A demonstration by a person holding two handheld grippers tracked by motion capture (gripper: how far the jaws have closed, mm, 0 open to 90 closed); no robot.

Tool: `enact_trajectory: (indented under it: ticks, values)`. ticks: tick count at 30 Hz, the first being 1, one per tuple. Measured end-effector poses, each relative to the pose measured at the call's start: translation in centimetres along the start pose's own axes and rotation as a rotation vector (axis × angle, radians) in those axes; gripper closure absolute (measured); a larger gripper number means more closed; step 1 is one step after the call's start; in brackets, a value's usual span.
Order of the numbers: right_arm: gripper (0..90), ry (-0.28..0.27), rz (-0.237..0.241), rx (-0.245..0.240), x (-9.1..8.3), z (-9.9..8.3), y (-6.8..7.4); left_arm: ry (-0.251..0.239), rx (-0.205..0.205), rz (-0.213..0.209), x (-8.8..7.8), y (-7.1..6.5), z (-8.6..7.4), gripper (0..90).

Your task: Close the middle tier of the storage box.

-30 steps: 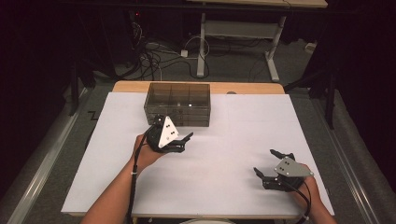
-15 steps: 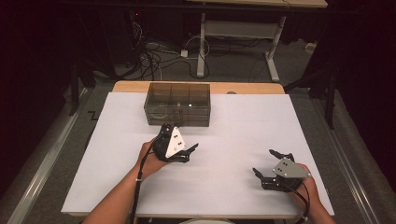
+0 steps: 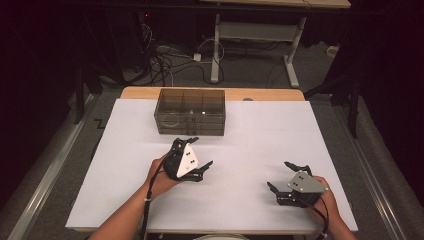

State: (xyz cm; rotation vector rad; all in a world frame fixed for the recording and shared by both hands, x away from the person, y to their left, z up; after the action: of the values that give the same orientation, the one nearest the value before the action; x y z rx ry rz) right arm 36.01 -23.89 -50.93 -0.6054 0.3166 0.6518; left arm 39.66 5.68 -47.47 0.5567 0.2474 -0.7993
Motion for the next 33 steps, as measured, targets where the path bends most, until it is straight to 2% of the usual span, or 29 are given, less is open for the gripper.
enact_trajectory:
  ticks: [13, 17, 33]
  values:
    - [16.3, 0.007, 0.009, -0.018, 0.1, 0.2, 0.6, 0.033, 0.017, 0.009, -1.4, -0.2, -1.5, 16.8]
    - [16.3, 0.008, 0.009, -0.029, 0.1, 0.3, 0.8, 0.038, 0.011, 0.014, -2.0, 0.0, -1.9, 16.8]
    - [16.3, 0.021, 0.002, -0.025, 0.3, 0.4, 1.1, 0.063, -0.009, 0.028, -4.0, 0.4, -4.0, 16.8]
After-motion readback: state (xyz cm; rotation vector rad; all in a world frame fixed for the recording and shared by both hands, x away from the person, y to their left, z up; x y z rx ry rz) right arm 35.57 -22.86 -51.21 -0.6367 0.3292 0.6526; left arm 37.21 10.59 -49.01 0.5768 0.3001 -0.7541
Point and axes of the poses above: each handheld gripper's, and its own axes: x roughly forward along the jaws, z roughly out of its top, y roughly to its left, the point moved 7 cm from there along x, roughly forward along the jaws, and after that the axes turned 3 degrees about -x, right-handed, at the moved point
